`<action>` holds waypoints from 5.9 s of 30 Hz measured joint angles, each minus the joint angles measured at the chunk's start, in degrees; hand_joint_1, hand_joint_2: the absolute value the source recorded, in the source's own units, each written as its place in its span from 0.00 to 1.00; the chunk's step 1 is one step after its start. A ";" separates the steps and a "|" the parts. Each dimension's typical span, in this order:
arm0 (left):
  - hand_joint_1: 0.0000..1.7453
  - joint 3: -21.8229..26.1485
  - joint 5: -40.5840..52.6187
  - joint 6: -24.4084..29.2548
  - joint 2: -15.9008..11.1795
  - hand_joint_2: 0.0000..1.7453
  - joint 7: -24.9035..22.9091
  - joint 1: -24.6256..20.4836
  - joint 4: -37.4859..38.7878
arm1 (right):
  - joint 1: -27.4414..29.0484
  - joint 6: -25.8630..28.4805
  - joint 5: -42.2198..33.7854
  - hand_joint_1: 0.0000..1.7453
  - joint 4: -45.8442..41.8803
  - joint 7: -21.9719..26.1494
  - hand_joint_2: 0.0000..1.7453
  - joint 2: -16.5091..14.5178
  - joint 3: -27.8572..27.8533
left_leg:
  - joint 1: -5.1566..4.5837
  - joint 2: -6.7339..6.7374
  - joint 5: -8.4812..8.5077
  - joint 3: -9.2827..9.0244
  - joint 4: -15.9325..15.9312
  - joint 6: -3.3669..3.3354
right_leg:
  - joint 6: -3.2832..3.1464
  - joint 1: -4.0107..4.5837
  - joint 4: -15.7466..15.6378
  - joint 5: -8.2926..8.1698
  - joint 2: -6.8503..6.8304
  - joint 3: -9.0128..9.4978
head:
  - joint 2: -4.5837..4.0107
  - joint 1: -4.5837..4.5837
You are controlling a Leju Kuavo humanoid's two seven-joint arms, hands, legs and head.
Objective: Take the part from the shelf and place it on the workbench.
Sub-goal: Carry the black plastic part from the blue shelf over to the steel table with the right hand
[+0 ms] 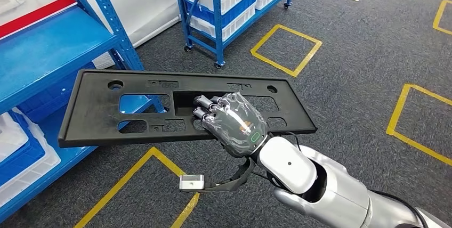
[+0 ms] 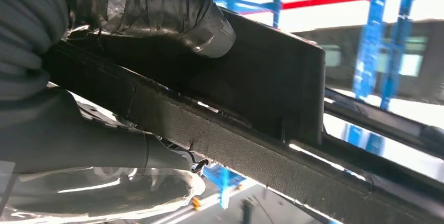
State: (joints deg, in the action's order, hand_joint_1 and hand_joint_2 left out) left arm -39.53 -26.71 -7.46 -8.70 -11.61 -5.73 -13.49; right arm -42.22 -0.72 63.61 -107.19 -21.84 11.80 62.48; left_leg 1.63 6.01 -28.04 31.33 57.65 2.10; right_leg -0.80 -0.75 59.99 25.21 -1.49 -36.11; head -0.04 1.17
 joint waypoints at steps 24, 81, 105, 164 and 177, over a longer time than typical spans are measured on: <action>0.00 -2.29 5.07 2.77 4.92 0.00 -5.45 -1.71 0.04 | 7.96 -4.27 5.40 1.00 -4.76 -0.22 1.00 5.22 -2.62 | -0.91 -2.27 1.24 0.21 -1.19 -3.37 | 2.62 -0.79 7.39 1.78 0.40 -4.03 | 0.00 -0.53; 0.00 -9.76 10.39 -0.40 12.17 0.00 -2.68 -13.64 0.53 | -1.36 -16.35 19.33 1.00 -3.80 -2.74 1.00 3.11 3.48 | -1.11 -5.80 1.70 1.29 -1.10 -4.10 | 1.36 0.44 10.41 4.44 2.70 -7.09 | 0.00 -1.15; 0.00 -10.14 10.24 -0.31 12.33 0.00 -3.50 -13.98 0.83 | -2.00 -17.37 19.54 1.00 -5.80 -3.75 1.00 4.45 3.45 | -1.16 -10.17 0.84 2.49 0.84 -2.81 | 0.41 0.25 -0.94 -1.87 8.39 -1.47 | 0.00 -1.58; 0.00 -10.74 9.82 -0.69 11.30 0.00 -5.58 -14.12 1.26 | -0.87 -14.77 17.84 1.00 -5.39 -4.24 1.00 7.32 -1.38 | -1.04 -9.06 0.25 4.35 4.35 -3.19 | -0.06 0.74 -0.80 -1.07 7.55 -0.74 | 0.00 -1.24; 0.00 -10.95 10.33 -1.07 11.40 0.00 -5.81 -14.69 1.27 | -1.86 -15.66 17.58 1.00 -5.55 -4.55 1.00 7.46 -1.66 | -0.60 -4.85 1.46 1.96 -0.59 -4.05 | 3.38 -0.62 10.28 3.33 1.49 -6.15 | 0.00 -0.93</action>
State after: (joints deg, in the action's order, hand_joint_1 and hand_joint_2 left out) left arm -50.48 -16.38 -8.53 2.70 -17.42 -20.42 -12.22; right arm -44.08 -16.39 81.19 -112.74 -26.39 19.26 60.83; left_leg 1.03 1.16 -26.57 33.28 57.05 -1.95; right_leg 2.58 -1.37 70.27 28.54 0.00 -42.26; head -0.04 0.25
